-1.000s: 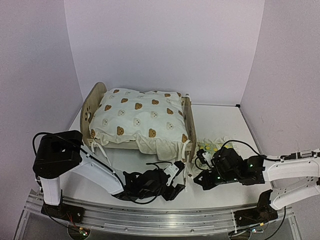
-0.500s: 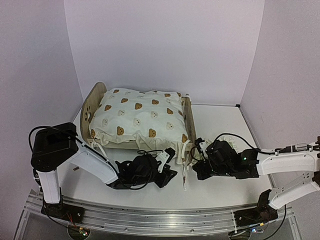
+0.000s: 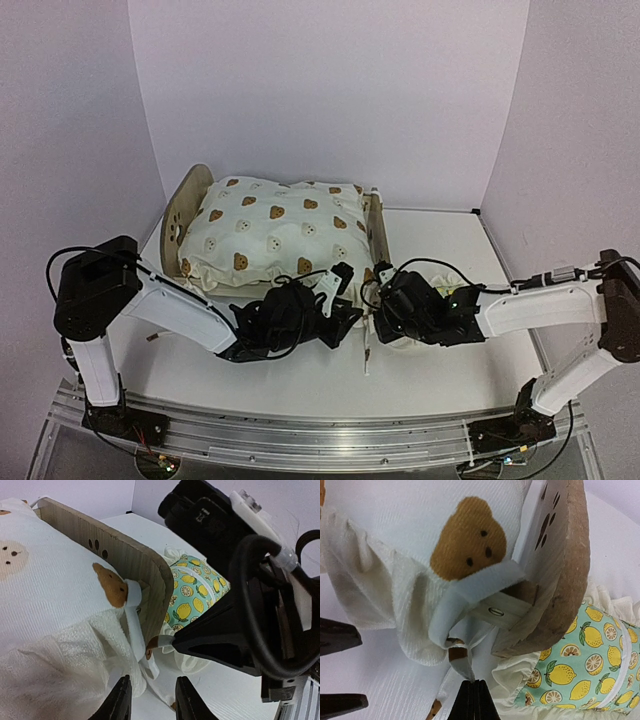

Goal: Set up the pet bed

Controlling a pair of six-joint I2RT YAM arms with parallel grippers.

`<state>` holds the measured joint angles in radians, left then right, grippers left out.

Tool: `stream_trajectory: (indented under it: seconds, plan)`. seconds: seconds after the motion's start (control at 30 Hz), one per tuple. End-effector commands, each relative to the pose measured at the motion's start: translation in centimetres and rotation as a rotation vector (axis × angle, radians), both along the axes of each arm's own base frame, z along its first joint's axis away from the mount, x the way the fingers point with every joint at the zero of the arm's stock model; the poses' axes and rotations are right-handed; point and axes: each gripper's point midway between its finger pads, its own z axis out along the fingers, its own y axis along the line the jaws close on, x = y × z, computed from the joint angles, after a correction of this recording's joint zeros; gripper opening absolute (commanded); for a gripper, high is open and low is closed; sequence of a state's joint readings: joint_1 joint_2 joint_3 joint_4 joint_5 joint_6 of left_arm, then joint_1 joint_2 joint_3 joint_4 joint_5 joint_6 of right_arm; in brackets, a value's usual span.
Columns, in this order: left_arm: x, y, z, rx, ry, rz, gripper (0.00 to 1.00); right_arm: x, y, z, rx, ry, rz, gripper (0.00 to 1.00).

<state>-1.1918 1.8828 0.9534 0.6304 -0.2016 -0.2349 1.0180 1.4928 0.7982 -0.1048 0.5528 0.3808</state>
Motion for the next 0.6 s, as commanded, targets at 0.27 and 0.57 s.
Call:
stream_trajectory:
  seconds: [0.27, 0.57]
  plan:
    - [2.5, -1.8, 2.0, -0.114, 0.019, -0.037, 0.31, 3.0, 1.6, 2.2, -0.012, -0.138, -0.045, 0.0]
    - [5.1, -0.4, 0.4, -0.103, 0.042, 0.009, 0.38, 3.9, 2.1, 1.4, 0.08, -0.096, 0.0, 0.0]
